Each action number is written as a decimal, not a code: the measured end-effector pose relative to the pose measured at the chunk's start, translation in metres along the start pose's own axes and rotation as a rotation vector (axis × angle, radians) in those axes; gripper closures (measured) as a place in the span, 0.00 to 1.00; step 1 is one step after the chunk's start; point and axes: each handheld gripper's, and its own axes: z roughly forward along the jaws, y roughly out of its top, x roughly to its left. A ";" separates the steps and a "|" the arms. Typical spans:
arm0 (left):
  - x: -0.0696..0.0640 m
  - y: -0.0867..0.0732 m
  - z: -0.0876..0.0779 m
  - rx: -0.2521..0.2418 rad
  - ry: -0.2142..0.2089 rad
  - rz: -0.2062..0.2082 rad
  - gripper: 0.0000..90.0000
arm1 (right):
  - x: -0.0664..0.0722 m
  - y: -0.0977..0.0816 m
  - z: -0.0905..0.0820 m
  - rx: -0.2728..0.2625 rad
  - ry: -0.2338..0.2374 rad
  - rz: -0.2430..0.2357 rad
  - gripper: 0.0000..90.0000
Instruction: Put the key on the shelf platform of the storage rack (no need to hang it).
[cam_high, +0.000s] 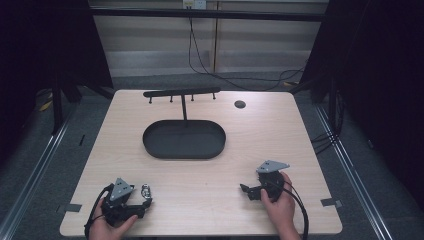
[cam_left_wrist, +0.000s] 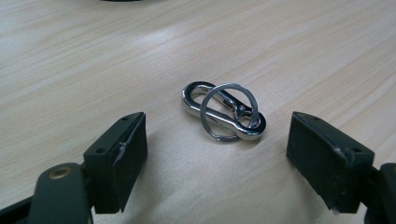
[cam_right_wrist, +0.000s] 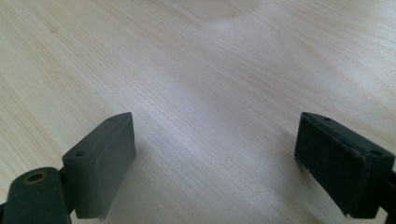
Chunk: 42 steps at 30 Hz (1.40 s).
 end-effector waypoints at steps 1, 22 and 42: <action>0.000 0.000 0.000 -0.001 0.000 -0.003 0.23 | 0.000 0.000 0.000 0.000 0.000 0.000 0.13; 0.000 0.005 -0.001 0.038 -0.062 0.040 0.26 | 0.000 0.000 0.000 0.000 0.000 0.001 0.13; -0.003 0.014 0.001 0.046 -0.085 0.044 0.38 | 0.000 0.000 0.000 0.001 0.000 0.001 0.13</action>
